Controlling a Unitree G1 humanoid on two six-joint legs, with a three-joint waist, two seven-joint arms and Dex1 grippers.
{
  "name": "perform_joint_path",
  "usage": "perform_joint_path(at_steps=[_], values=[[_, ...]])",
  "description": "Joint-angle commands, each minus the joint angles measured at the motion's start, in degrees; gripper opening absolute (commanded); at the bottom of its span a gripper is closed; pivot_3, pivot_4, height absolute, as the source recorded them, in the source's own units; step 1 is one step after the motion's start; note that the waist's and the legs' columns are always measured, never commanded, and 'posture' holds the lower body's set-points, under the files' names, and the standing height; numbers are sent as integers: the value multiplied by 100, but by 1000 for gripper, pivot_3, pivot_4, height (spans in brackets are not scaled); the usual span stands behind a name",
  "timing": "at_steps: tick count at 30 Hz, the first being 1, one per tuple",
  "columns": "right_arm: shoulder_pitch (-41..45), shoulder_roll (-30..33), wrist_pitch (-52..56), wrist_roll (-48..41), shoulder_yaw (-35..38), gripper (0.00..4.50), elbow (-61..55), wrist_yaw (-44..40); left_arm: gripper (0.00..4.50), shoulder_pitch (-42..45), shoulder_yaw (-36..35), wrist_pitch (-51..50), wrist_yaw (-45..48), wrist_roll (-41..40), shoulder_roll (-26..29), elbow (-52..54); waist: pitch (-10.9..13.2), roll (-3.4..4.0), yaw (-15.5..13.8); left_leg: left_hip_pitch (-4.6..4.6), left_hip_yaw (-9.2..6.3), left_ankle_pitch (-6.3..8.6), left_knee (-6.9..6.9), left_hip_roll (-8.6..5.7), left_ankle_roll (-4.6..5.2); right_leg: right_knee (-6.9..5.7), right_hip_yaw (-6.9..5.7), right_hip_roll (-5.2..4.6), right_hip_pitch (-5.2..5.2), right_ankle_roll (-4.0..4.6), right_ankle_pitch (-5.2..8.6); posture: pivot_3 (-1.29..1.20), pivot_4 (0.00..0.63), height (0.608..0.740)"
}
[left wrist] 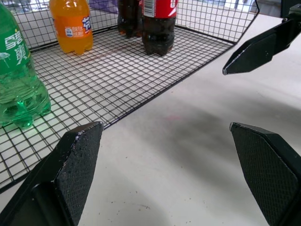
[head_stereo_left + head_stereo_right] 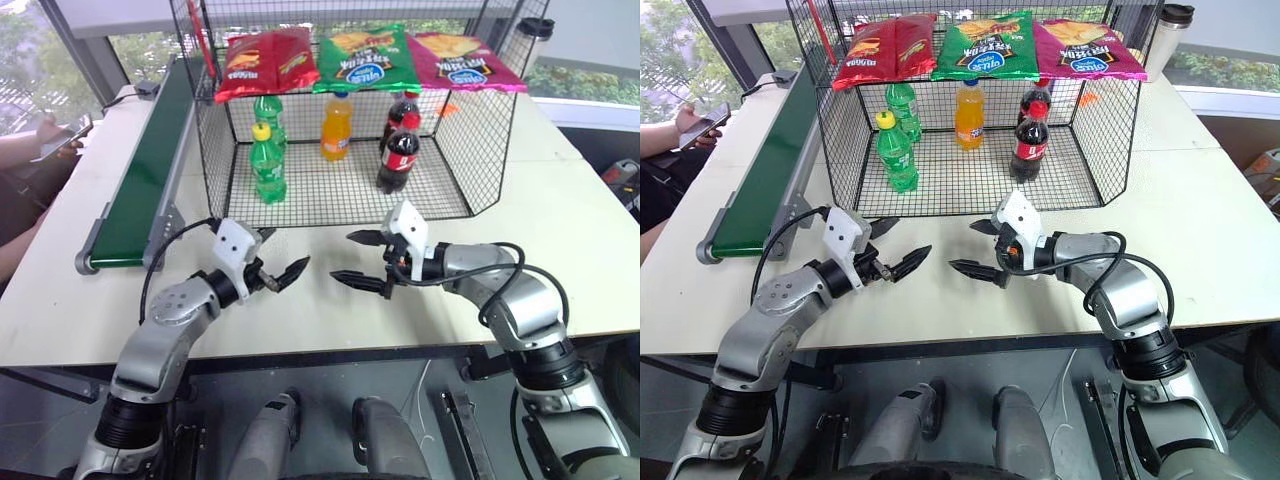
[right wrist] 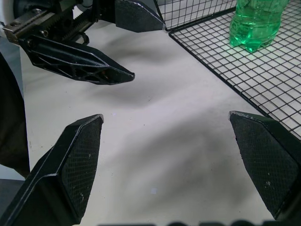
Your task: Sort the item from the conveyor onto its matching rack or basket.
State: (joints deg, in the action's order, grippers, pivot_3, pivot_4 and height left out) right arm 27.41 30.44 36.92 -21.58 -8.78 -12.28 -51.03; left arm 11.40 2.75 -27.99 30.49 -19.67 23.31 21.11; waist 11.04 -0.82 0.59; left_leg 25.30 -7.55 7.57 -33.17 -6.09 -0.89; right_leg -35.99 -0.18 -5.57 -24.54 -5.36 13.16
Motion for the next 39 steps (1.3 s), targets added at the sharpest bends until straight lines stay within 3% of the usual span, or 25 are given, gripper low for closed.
perform_joint_path(at_steps=[1,39], values=[[5,17,-73,-62,56,4414,-243,3,4500,75,-40,154,29,-14,-13,215,0,0,1,0,0,0,0,0,0,0,0,0,0,0,0,0,150,739],[119,-30,-131,-63,62,4414,-187,3,4500,117,-42,52,-68,183,29,207,0,0,1,0,0,0,0,0,0,0,0,0,0,0,0,0,150,739]])
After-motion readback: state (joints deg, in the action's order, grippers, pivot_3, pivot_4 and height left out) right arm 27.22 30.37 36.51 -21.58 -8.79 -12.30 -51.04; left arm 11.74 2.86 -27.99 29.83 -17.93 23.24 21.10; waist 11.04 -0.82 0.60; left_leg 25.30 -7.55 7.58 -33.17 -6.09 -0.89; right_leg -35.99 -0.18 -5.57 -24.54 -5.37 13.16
